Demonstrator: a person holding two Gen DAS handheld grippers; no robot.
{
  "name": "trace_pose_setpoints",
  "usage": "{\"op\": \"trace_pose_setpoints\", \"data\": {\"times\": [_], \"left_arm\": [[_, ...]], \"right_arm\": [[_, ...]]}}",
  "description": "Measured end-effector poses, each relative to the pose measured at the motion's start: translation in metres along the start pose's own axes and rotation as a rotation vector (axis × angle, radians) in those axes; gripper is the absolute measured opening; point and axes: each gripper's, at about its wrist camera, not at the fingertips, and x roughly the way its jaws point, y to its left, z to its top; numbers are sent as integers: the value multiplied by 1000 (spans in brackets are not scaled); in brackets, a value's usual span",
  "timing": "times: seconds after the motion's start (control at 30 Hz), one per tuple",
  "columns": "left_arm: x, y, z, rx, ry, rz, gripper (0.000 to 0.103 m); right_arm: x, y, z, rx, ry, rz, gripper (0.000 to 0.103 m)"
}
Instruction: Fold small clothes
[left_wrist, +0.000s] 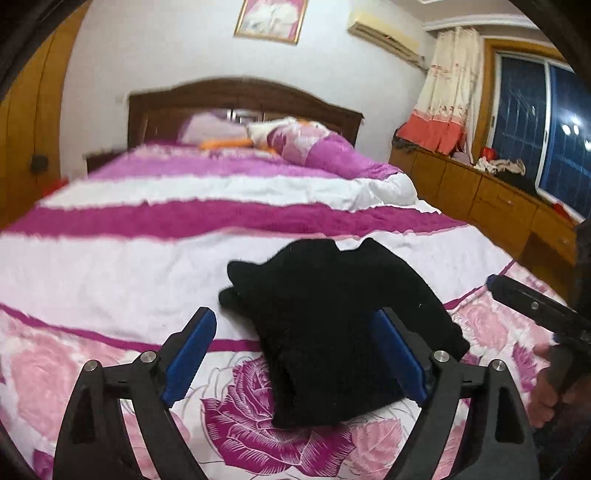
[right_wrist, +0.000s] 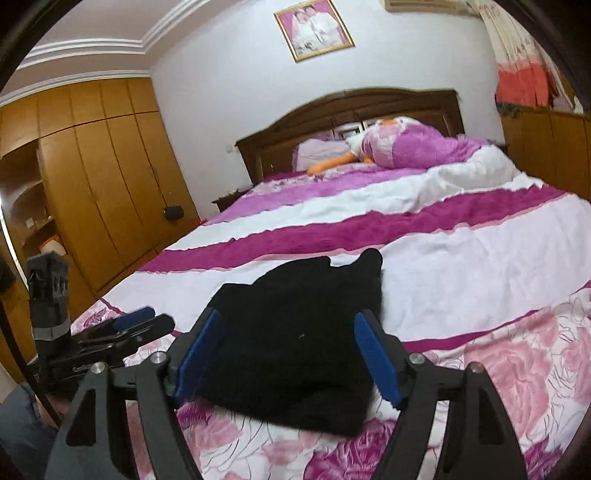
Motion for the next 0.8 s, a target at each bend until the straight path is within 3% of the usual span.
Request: {"op": "trace_pose_setpoints", "data": {"times": [0.1,0.23,0.33,0.5,0.8], "left_arm": [[-6,-8,-8,36,-43,14,81],[1,-15,-23,61,-88,51,85],[12,-18,-33,67,-80,72,89],[34,-19,-45,80,-17,48,89],[37,-13,-47,43,-10,26,90]], "right_arm": [[-11,10,-13,-79,-62,-77,96],[-12,20,-27,-206,-96,-151,99],[-12,18,-43,-235,-122,-143,103],[20,4,-59,-199,8,-174,103],[22,-4,-62,-180,10,-168,103]]}}
